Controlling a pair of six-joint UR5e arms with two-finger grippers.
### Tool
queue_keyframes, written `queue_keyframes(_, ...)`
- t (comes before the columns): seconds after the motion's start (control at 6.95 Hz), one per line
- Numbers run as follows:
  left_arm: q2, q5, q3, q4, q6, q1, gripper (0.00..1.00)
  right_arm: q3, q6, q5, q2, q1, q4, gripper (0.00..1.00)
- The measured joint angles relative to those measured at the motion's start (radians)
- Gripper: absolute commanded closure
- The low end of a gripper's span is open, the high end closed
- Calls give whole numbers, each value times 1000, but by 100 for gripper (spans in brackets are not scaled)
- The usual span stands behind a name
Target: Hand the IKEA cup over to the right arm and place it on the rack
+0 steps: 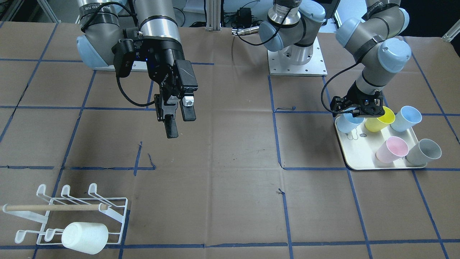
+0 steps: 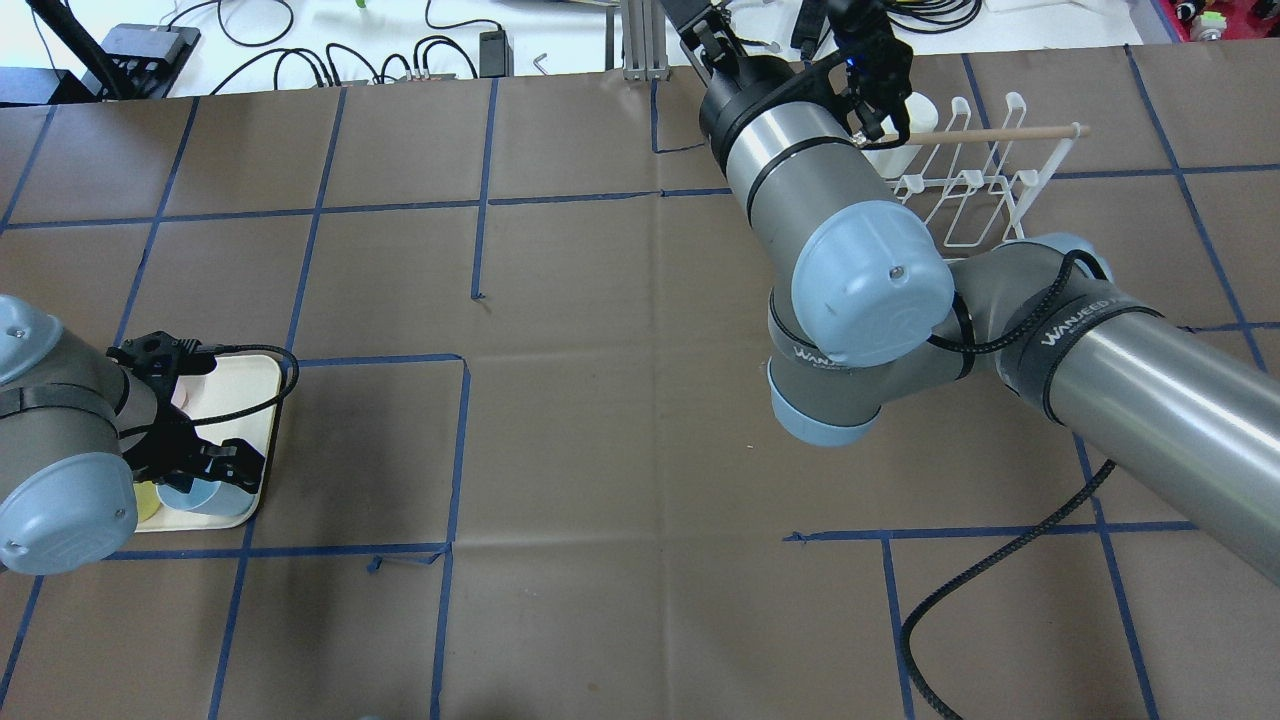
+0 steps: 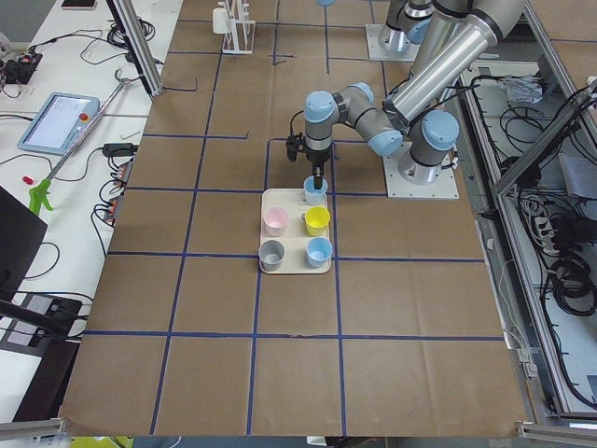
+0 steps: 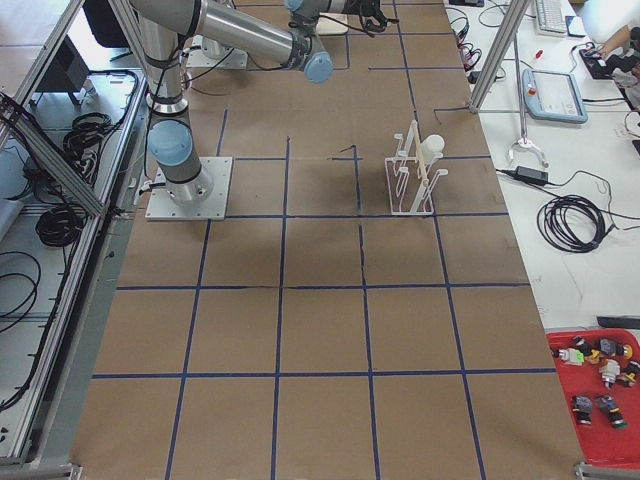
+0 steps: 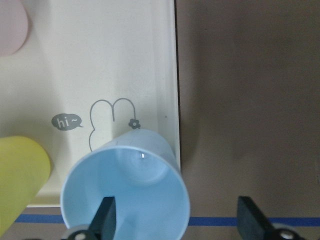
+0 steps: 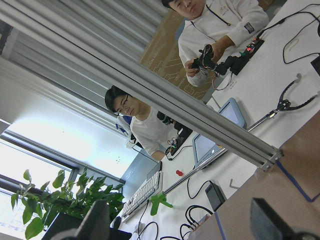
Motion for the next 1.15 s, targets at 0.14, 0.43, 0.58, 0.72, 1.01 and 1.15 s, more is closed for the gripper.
queue_keyframes(0.14,1,1,0,-2,0,1,100,4,130,-1,2,0,-4,0)
queue_keyframes(0.43,8,-1,6,-5,0,3,100,5,245,-6,8,0,-1,0)
queue_keyframes(0.58,14,-4,16,-13,1,3,100,6,250,-8,14,0,3,0)
queue_keyframes(0.72,28,-4,43,-50,1,3,100,5,251,-8,23,-1,5,0)
queue_keyframes(1.01,75,-21,178,-261,1,-5,100,-3,251,-9,33,-3,4,0)
queue_keyframes(1.15,86,-66,278,-398,-1,-18,100,-15,251,-9,35,-5,2,0)
